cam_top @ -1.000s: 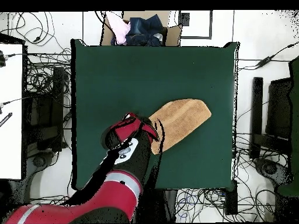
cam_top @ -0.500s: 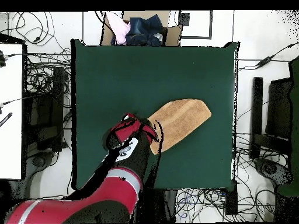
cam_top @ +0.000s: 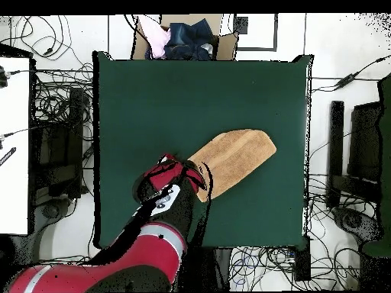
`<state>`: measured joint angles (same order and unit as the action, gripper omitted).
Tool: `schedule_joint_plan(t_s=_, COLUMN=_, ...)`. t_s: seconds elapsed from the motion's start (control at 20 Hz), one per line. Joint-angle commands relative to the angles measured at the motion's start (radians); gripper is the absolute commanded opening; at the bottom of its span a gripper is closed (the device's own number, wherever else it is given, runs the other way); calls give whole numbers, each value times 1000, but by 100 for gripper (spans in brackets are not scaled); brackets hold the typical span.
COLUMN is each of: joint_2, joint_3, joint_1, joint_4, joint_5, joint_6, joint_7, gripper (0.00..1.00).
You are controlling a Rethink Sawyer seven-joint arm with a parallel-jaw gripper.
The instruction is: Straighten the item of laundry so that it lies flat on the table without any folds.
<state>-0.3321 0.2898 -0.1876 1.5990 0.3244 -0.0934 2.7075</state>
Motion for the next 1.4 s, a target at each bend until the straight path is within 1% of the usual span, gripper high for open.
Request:
schedule_joint_plan(t_s=0.05, joint_2=-24, joint_3=-126, joint_1=26, joint_4=128, joint_5=66, joint_6=50, joint_7=-7, gripper=100)
schedule_joint_plan(t_s=0.2, joint_2=-36, joint_3=-125, joint_1=27, joint_4=153, joint_5=81, joint_6=58, joint_7=0, gripper=100)
schedule_joint_plan(t_s=0.35, joint_2=-10, joint_3=-107, joint_1=20, joint_4=151, joint_5=92, joint_6=92, joint_7=13, gripper=100)
schedule_joint_plan(t_s=0.45, joint_2=21, joint_3=-88, joint_1=12, joint_4=128, joint_5=92, joint_6=117, joint_7=20, gripper=100)
schedule_joint_plan(t_s=0.65, joint_2=110, joint_3=-43, joint_1=0, joint_4=50, joint_5=83, joint_6=175, joint_7=31, gripper=100)
schedule_joint_plan(t_s=0.8, joint_2=140, joint_3=-24, joint_1=6, joint_4=12, joint_5=78, joint_6=189, joint_7=19, gripper=100)
schedule_joint_plan(t_s=0.95, joint_2=157, joint_3=2, joint_1=-12, joint_4=-8, joint_5=53, joint_6=191, joint_7=22, gripper=100)
schedule_joint_plan(t_s=1.2, joint_2=212, joint_3=50, joint_1=-50, joint_4=-67, joint_5=0, joint_6=200, joint_7=42, gripper=100)
schedule_joint_plan(t_s=1.4, joint_2=222, joint_3=68, joint_1=-72, joint_4=-80, joint_5=-22, joint_6=188, joint_7=58, gripper=100)
